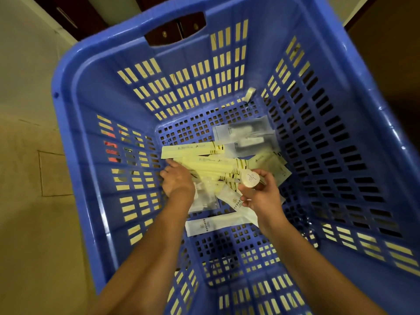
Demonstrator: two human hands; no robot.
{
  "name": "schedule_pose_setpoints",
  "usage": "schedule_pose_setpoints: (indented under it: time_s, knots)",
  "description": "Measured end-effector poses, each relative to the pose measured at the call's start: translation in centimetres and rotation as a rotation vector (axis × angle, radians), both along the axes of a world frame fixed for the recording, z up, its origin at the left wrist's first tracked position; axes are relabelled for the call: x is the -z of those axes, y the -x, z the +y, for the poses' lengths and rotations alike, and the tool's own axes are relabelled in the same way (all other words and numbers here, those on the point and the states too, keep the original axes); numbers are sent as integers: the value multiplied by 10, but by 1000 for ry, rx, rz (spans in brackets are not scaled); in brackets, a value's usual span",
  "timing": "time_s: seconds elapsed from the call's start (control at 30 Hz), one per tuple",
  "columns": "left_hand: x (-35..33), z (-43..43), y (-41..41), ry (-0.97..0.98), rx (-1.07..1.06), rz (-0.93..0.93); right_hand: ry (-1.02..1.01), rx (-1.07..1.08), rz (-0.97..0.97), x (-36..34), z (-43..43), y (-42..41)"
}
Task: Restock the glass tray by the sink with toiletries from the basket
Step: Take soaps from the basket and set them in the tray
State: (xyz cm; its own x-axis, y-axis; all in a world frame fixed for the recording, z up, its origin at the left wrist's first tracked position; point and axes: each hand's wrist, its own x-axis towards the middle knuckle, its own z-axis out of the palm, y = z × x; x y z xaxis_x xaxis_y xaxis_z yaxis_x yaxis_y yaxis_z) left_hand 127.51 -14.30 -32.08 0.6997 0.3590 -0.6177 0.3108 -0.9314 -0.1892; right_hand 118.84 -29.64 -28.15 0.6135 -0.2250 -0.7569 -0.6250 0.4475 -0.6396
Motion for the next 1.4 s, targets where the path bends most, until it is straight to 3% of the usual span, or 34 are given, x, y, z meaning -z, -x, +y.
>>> schedule_pose_setpoints:
  time_s: [0.1,0.17,0.27,0.4,0.6,0.67,0.87,1.17,1.4]
  knots:
    - [-21,-6,-3,71,-76,-18,21,-26,8,-5,-6,0]
    - [-40,-12,-2,236,-136,-42,28,-10,7,-10,-10,-2]
    - [-84,-25,11,764,-366,1,12,46,18,-23,-13,-4]
    - [-134,-37,32,1592,-882,310,-79,139,-53,-65,-22,-4]
    - [-189,-43,52,2040,-673,645,-160,167,-181,-158,-47,18]
    - [-210,-43,56,2045,-620,647,-187,184,-231,-189,-52,29]
    - [-266,-24,67,1821,-665,383,-192,246,-311,-260,-53,55]
    - [-347,-25,94,1546,-110,198,124,214,-321,-343,-33,105]
    - [-376,-60,106,1585,80,271,229,451,-350,-376,-70,159]
